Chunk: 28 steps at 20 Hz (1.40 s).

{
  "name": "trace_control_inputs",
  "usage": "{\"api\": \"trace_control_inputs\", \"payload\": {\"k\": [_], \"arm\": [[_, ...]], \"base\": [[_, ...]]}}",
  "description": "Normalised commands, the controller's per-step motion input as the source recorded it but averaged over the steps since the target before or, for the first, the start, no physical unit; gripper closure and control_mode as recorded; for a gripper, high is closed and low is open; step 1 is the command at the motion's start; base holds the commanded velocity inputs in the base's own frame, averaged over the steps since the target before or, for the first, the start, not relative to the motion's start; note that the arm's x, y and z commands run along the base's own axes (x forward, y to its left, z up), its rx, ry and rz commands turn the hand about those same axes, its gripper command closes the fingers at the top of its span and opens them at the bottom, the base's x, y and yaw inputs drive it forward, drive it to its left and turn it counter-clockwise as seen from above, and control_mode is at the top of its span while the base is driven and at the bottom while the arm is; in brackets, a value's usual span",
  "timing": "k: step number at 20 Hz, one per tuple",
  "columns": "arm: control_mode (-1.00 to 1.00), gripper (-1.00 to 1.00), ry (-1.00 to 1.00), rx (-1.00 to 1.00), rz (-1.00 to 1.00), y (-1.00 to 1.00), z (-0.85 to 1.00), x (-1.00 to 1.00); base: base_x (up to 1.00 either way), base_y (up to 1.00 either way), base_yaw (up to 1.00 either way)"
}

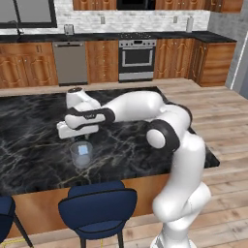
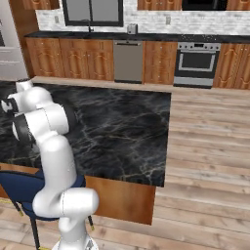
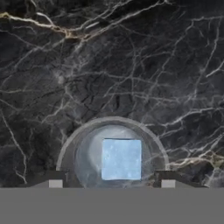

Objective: There are four ice cubes in the ice bowl. Place two ice cubes in each glass of water.

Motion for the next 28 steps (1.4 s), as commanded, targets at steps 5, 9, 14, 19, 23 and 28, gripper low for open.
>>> {"api": "trace_control_inputs", "payload": {"k": [5,9,14,19,23,28], "arm": [[-1.0,-1.0,0.0,0.04,-0.03,-0.55,0.66,-0.76],[-1.0,-1.0,-0.02,0.0,0.0,-1.0,0.0,-1.0],[-1.0,-1.0,-0.42,0.08,0.0,-0.71,0.0,-0.72],[1.0,-1.0,-0.01,0.01,0.0,-0.07,0.0,-0.27],[1.0,-1.0,0.0,0.0,0.0,0.0,0.0,0.0],[1.0,-1.0,0.0,0.0,0.0,0.0,0.0,0.0]], "base": [[0.0,0.0,0.0],[0.0,0.0,0.0],[0.0,0.0,0.0],[-0.6,-0.1,-0.02],[-0.93,0.88,-0.26],[-0.61,1.0,-0.29]]}}
